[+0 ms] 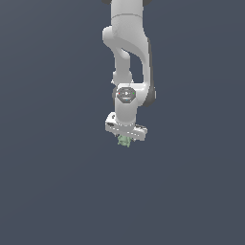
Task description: Pick up the object and move it to a goal position.
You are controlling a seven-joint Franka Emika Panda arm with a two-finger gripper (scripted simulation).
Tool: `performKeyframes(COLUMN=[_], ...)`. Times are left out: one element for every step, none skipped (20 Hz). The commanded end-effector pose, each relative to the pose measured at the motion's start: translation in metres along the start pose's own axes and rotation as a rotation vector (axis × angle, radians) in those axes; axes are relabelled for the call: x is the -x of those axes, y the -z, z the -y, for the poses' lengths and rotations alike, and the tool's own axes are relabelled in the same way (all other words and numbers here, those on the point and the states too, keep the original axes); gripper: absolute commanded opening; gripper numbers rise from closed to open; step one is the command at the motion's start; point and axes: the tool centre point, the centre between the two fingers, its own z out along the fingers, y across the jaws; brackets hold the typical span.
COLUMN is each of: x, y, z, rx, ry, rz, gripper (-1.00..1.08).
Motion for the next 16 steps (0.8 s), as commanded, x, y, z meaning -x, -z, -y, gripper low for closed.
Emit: performKeyframes(x=[-0.0008, -0.0009, -0.0009, -0.0009, -0.0009, -0.0009, -0.0009, -0.0009, -0.0009, -0.0009, -0.0009, -0.0009, -0.0010, -0.0010, -0.0009, -0.0008], y=[-0.0036, -0.0039, -0.0039, -0.0039, -0.0039, -0.0039, -0.0039, -0.0039, -0.0039, -0.0039, -0.0039, -0.0039, -0.0029, -0.0026, -0.0018, -0.0005], z=[0.0002, 0.0002, 0.0002, 0.0002, 0.0002, 0.0002, 0.0002, 0.0002, 0.0002, 0.0002, 0.0002, 0.0002, 0.0013, 0.0013, 0.0015, 0.0018], rx=[-0.001, -0.001, -0.001, -0.001, -0.001, -0.001, -0.001, -0.001, -0.001, -0.001, -0.001, -0.001, -0.002, -0.002, -0.002, -0.002], ry=[-0.001, -0.001, -0.001, -0.001, -0.001, -0.001, -0.001, -0.001, -0.001, -0.001, -0.001, -0.001, 0.001, 0.001, 0.001, 0.001], rz=[-0.001, -0.001, -0.001, -0.001, -0.001, -0.001, -0.001, -0.001, -0.001, -0.001, -0.001, -0.001, -0.003, -0.003, -0.003, -0.003], gripper=[1.00, 1.00, -1.00, -1.00, -1.00, -1.00, -1.00, -1.00, -1.00, -1.00, -1.00, -1.00, -1.00, -1.00, -1.00, -1.00])
